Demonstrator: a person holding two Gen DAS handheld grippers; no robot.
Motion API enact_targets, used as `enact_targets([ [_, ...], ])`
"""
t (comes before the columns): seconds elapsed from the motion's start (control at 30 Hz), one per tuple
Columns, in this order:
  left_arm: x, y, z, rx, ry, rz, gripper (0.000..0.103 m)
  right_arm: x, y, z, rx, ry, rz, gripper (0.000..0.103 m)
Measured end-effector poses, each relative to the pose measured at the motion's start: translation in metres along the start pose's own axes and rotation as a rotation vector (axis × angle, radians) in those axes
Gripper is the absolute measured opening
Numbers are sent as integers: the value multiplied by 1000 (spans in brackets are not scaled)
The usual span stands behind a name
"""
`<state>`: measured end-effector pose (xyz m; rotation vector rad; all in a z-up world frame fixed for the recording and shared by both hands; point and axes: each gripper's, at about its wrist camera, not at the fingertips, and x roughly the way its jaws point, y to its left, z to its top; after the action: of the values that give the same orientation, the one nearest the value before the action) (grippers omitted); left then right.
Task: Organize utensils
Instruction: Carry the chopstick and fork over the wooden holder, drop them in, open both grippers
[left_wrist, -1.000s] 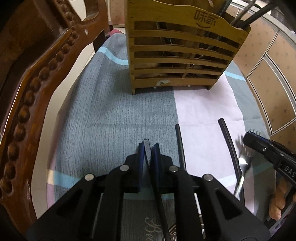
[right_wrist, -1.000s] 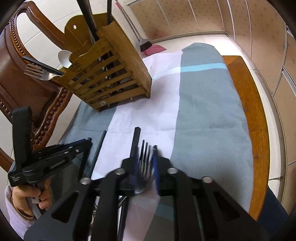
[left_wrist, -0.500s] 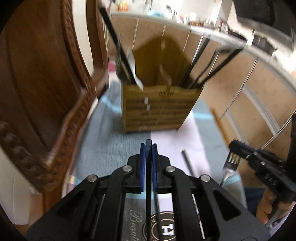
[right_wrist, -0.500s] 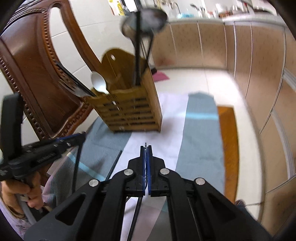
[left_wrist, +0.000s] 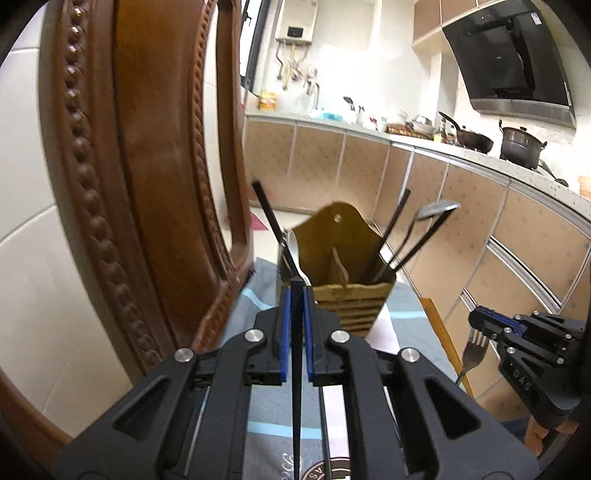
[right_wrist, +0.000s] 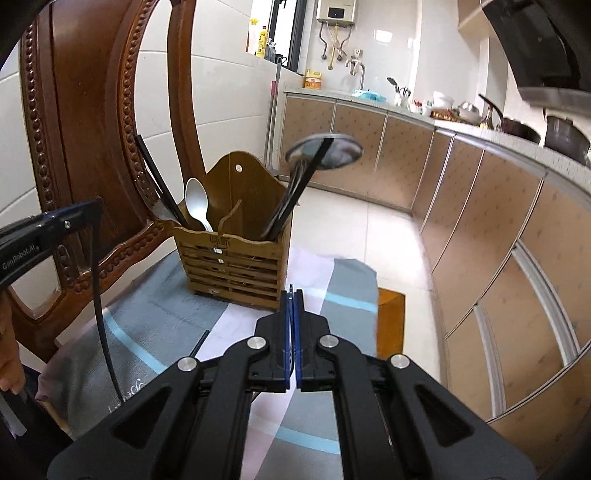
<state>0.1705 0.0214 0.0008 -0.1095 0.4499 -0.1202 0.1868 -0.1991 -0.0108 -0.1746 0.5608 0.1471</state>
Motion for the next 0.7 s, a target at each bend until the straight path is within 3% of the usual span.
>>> enact_targets([
  [0.27,-17,7,5,1,-46,29,7,-16,10,14,-47,-48,-37,2],
  [0.53,-46,13,19,-28,-141,47,7,-36,12,25,-43,-100,-41,2],
  [0.7,-51,12,28,-20,-149,48,7,-38,17,31,-63,-95,-44,2],
])
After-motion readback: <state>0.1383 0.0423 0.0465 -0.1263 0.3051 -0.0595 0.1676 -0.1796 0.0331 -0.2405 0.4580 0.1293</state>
